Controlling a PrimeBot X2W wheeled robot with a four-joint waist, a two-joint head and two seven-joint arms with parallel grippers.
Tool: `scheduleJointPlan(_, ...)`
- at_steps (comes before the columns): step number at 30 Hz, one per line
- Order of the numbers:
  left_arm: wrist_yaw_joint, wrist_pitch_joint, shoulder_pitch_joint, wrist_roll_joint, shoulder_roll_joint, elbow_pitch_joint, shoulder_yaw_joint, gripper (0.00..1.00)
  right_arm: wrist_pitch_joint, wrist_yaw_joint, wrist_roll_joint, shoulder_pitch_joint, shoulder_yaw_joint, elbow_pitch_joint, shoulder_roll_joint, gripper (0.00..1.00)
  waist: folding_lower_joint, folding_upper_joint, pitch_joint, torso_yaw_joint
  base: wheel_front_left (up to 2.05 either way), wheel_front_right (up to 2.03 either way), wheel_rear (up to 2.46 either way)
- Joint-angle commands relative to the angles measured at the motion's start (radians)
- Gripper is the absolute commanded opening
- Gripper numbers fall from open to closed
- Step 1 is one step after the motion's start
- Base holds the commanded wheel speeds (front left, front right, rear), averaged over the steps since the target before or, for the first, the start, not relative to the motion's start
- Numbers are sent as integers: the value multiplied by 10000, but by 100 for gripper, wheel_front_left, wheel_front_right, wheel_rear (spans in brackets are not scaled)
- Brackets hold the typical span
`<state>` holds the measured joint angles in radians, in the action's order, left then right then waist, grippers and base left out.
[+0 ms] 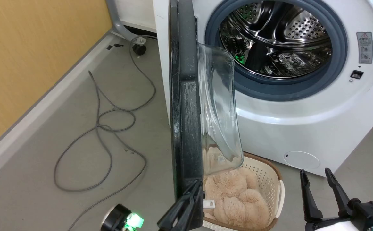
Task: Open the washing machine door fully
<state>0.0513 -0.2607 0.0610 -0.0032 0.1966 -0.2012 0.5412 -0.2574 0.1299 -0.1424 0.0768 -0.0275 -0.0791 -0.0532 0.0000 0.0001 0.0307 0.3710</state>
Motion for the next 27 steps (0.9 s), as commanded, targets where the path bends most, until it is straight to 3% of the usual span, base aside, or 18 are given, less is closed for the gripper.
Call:
scheduleJointPlan(1,113,-11,4,-18,35,-28,-119,0,-44,8,-50,-23,10,-9,30,100,0,-1,-6,37,0,0,0)
scheduleJointPlan(13,626,-11,-9,-178,417,-350,-1010,0,-44,8,-109,14,83,-45,30,100,0,-1,45,300,0,0,0)
scheduleJointPlan(27,1363,-11,111,-957,790,-387,-2941,0,-44,8,-68,0,243,-16,30,100,0,-1,289,458,0,0,0)
